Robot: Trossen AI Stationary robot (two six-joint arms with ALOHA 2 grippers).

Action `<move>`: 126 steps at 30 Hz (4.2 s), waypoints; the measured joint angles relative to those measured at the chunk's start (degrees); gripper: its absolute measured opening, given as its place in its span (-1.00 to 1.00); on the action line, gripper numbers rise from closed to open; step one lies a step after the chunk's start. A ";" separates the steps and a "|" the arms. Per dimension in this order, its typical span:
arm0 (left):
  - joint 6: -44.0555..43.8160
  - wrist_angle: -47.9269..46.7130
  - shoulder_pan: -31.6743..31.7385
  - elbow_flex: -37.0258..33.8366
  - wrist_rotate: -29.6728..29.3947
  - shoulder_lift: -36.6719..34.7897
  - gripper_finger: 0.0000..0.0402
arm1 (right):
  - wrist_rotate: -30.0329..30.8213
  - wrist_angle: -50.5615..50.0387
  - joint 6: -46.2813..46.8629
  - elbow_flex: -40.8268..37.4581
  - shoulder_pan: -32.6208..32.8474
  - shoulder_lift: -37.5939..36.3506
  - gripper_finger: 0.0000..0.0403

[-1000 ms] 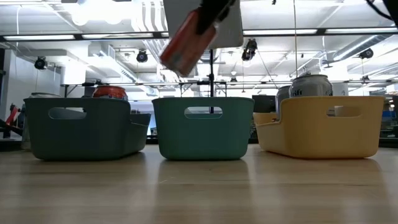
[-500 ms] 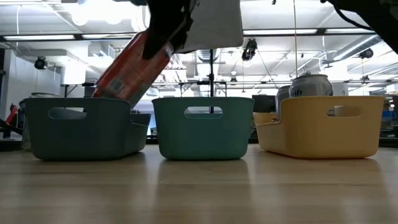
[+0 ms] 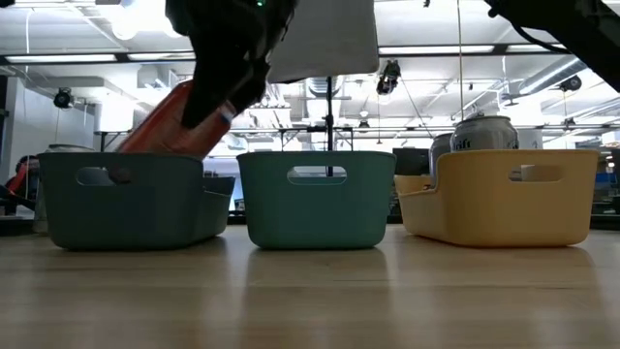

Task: Sort soda cans
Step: Put the orange soda can into the blue bin

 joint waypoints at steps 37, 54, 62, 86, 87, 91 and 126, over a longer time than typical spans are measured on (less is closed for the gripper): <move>34.59 32.82 8.39 -29.97 -18.85 -14.43 0.64 | 0.03 1.96 -6.71 0.22 1.12 -0.68 0.54; 49.84 45.00 19.14 -31.11 -8.10 -13.74 0.64 | 0.13 2.11 -9.95 0.24 1.58 -0.68 0.53; 53.51 48.01 23.23 -31.19 -4.64 -14.24 0.64 | 0.08 1.58 -12.78 0.24 2.26 -0.77 0.54; 58.97 58.80 24.83 -35.78 -10.04 -14.12 0.64 | 0.73 1.49 -13.86 0.24 2.61 -3.61 0.52; 59.11 58.89 25.08 -35.80 -10.06 -14.11 0.64 | 0.78 1.62 -13.80 0.24 2.61 -3.63 0.52; 60.87 60.55 25.53 -35.89 -11.39 -14.10 0.64 | 0.84 1.56 -13.25 0.24 2.58 -3.78 0.54; 52.13 60.89 20.41 -38.59 -17.97 -14.96 0.43 | 1.05 -2.41 -7.76 0.42 3.45 -9.78 0.80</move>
